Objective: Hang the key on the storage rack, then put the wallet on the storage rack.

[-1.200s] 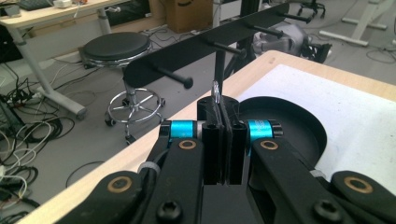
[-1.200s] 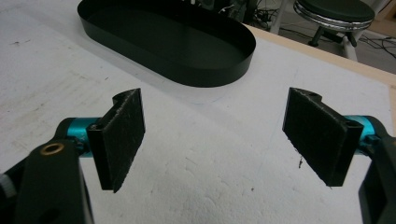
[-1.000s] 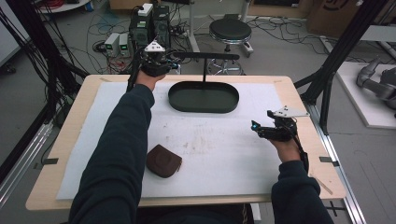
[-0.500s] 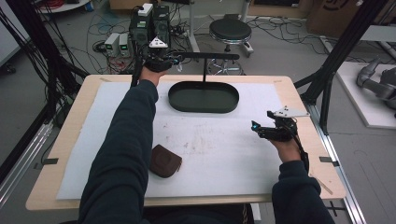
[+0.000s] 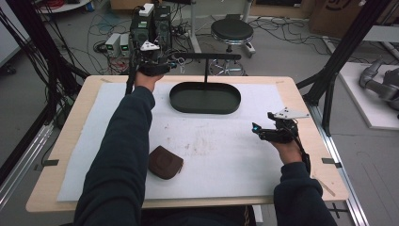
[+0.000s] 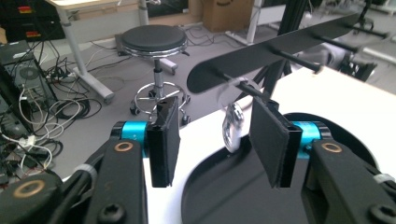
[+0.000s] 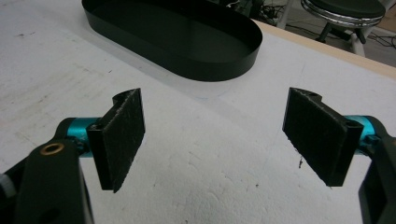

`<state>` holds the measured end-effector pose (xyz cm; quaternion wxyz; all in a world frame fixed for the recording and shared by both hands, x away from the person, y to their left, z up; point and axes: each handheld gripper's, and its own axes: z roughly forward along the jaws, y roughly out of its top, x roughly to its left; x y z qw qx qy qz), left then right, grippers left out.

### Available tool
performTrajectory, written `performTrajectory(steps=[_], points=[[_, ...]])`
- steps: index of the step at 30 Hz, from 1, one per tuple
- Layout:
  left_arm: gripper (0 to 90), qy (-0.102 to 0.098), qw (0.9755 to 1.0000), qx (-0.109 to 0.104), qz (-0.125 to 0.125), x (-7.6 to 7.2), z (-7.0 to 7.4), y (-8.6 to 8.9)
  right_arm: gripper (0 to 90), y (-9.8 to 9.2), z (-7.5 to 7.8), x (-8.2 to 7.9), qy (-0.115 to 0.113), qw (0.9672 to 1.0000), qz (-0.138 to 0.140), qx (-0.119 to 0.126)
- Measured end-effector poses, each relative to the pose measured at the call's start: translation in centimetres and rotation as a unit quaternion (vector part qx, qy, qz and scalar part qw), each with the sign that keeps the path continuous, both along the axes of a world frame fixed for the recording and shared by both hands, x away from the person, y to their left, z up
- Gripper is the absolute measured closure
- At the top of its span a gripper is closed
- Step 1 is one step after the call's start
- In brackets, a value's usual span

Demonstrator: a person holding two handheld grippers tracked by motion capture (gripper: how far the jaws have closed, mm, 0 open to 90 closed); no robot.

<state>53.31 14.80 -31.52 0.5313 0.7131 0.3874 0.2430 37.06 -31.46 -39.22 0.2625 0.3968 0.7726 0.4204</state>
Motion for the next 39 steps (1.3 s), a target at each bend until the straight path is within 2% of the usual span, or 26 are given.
performTrajectory(steps=[2,4,8,14,21,26,29,33,39], points=[[43.3,-0.006,0.9997,-0.022,0.0,-2.1,-0.3,1.0,21.3,0.1,0.0,0.0,0.0,1.0,0.002,0.003],[32.5,-0.011,0.9994,-0.033,0.003,-4.1,-0.7,2.0,21.3,0.2,0.0,0.1,0.001,1.0,0.005,0.003],[16.6,-0.018,0.9991,-0.037,0.012,-7.4,-1.8,3.8,21.2,0.5,-0.2,0.1,0.005,0.9999,0.012,-0.005],[16.6,-0.013,0.9994,-0.018,0.025,-10.6,-3.1,5.6,21.1,0.7,-0.1,0.0,-0.001,0.9999,0.011,-0.009],[16.7,-0.014,0.9993,-0.013,0.034,-13.0,-3.8,6.9,21.2,0.9,0.0,-0.2,-0.004,0.9999,0.007,-0.009],[16.8,-0.007,0.9996,-0.015,0.024,-15.0,-4.6,7.4,21.2,1.0,-0.1,-0.1,-0.003,0.9999,0.008,-0.012],[16.9,-0.002,0.9997,-0.019,0.014,-16.8,-5.5,7.5,21.2,1.1,-0.1,-0.2,-0.006,0.9998,0.011,-0.014],[16.9,0.008,0.9999,-0.012,0.0,-19.5,-7.1,7.2,21.2,1.3,-0.1,-0.2,-0.006,0.9998,0.012,-0.016],[16.9,0.026,0.9996,-0.009,-0.007,-22.4,-8.3,6.9,21.2,1.6,0.1,-0.5,-0.009,0.9997,0.015,-0.018]])
